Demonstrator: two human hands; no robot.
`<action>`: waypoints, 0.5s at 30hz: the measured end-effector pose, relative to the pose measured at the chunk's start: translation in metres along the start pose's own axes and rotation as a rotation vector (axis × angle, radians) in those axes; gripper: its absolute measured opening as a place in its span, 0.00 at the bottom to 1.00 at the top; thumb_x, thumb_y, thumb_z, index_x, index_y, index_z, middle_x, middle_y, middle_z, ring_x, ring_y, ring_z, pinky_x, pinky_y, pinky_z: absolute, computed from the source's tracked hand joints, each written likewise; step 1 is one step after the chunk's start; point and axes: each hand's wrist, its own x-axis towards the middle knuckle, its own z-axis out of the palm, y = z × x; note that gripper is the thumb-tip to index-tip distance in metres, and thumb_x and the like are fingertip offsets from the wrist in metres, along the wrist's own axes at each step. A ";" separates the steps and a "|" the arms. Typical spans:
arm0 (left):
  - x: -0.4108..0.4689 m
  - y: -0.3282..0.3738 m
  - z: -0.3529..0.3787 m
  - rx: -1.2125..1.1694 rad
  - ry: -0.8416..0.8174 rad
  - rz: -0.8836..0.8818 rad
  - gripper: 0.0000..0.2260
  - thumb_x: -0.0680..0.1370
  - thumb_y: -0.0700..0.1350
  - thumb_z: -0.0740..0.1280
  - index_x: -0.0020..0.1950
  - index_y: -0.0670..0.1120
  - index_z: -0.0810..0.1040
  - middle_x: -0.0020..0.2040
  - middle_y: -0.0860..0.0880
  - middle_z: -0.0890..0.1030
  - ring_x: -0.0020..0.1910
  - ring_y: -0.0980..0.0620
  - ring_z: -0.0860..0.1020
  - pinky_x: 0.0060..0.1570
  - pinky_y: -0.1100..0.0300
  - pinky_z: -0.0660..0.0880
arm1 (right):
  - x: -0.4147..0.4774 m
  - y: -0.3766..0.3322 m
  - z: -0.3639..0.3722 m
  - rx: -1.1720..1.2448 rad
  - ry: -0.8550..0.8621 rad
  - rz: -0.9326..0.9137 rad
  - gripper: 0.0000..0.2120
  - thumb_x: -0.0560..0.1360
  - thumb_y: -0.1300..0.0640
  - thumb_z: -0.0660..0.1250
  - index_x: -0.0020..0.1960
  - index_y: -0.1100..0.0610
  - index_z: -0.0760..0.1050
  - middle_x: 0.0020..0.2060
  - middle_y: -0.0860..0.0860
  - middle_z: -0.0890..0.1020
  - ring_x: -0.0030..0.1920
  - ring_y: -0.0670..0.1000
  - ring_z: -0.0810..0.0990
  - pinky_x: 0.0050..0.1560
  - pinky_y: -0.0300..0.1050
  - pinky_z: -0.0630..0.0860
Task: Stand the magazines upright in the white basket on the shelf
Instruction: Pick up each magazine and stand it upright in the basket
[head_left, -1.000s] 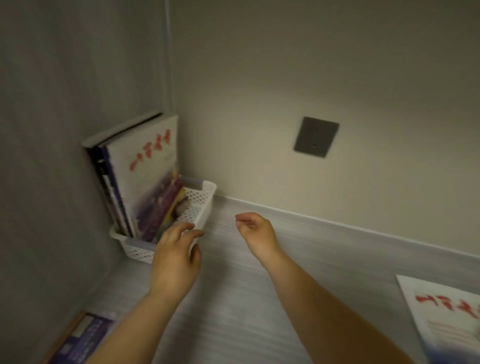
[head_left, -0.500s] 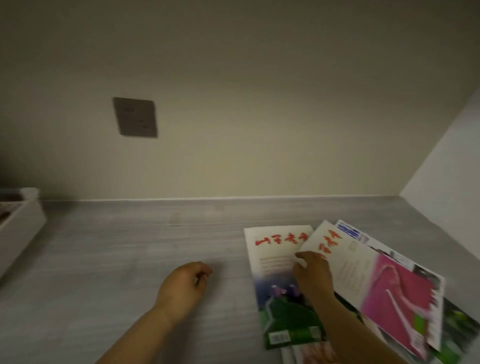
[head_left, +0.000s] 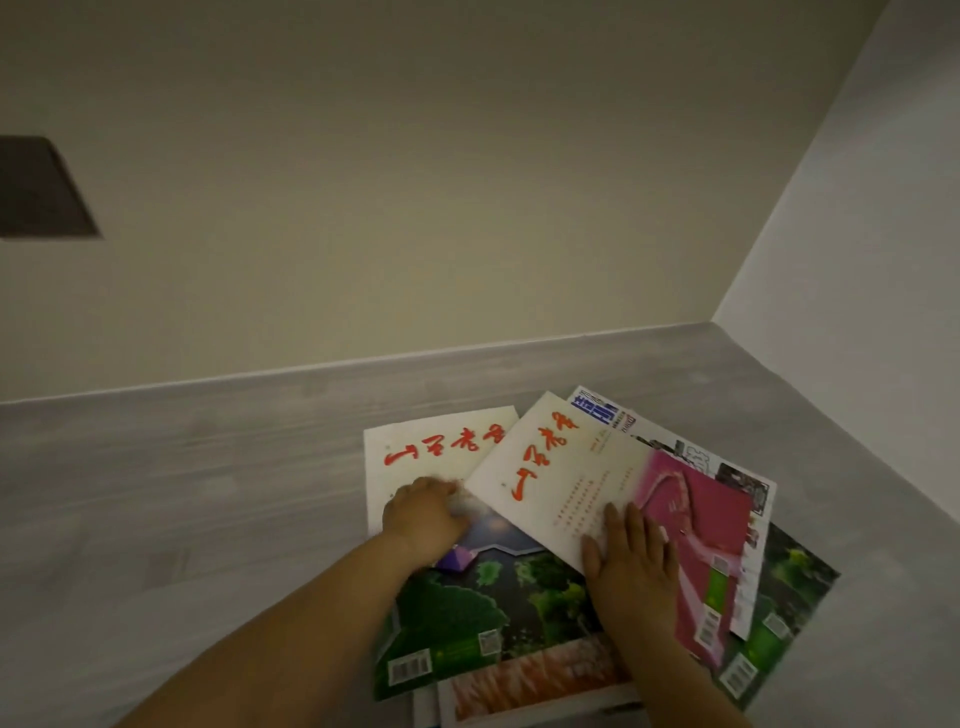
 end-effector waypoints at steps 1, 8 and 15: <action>0.007 0.007 0.004 0.020 -0.007 -0.018 0.17 0.76 0.50 0.56 0.63 0.46 0.70 0.67 0.42 0.70 0.64 0.42 0.68 0.65 0.50 0.64 | 0.000 0.001 0.000 0.001 -0.001 -0.002 0.27 0.78 0.43 0.43 0.74 0.52 0.43 0.76 0.54 0.50 0.75 0.55 0.47 0.74 0.53 0.43; 0.027 0.029 0.016 -0.061 0.099 -0.208 0.21 0.75 0.55 0.59 0.64 0.46 0.69 0.67 0.42 0.68 0.66 0.41 0.65 0.66 0.47 0.61 | 0.004 0.005 0.002 0.036 -0.019 -0.011 0.28 0.78 0.42 0.42 0.74 0.51 0.40 0.76 0.53 0.47 0.75 0.55 0.44 0.74 0.53 0.40; 0.022 0.034 -0.002 -0.693 -0.057 -0.226 0.11 0.74 0.43 0.65 0.56 0.44 0.72 0.56 0.44 0.78 0.53 0.45 0.77 0.55 0.53 0.74 | 0.001 0.009 0.003 0.061 -0.020 -0.085 0.25 0.78 0.44 0.43 0.74 0.48 0.44 0.76 0.51 0.48 0.75 0.53 0.43 0.73 0.50 0.38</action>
